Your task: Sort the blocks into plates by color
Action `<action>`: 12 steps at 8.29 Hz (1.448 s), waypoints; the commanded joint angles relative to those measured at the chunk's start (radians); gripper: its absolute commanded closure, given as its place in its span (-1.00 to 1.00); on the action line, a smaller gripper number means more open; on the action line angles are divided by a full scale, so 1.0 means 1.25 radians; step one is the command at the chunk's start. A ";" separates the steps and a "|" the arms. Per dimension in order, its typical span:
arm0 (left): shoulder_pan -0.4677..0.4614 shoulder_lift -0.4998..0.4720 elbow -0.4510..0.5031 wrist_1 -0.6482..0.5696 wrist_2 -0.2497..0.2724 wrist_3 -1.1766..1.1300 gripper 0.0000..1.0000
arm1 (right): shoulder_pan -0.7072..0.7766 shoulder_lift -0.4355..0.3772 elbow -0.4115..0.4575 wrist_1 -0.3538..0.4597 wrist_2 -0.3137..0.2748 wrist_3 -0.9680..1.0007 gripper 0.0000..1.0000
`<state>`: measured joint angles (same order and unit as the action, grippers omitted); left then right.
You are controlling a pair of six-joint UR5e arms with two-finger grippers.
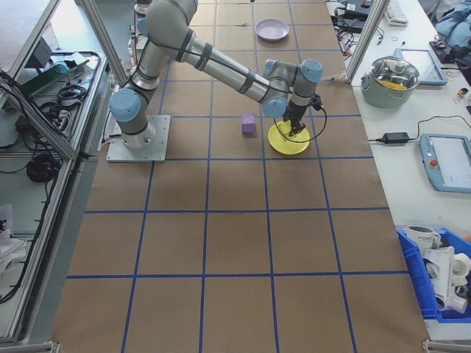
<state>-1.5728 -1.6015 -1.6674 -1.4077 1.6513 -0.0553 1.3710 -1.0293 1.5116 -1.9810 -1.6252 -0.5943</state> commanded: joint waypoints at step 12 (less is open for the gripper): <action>0.000 -0.007 0.000 0.003 -0.002 0.001 -1.00 | 0.044 -0.200 0.360 -0.028 0.025 0.300 -1.00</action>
<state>-1.5719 -1.6031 -1.6660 -1.4039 1.6491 -0.0606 1.4264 -1.2810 1.9582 -2.0107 -1.6147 -0.2186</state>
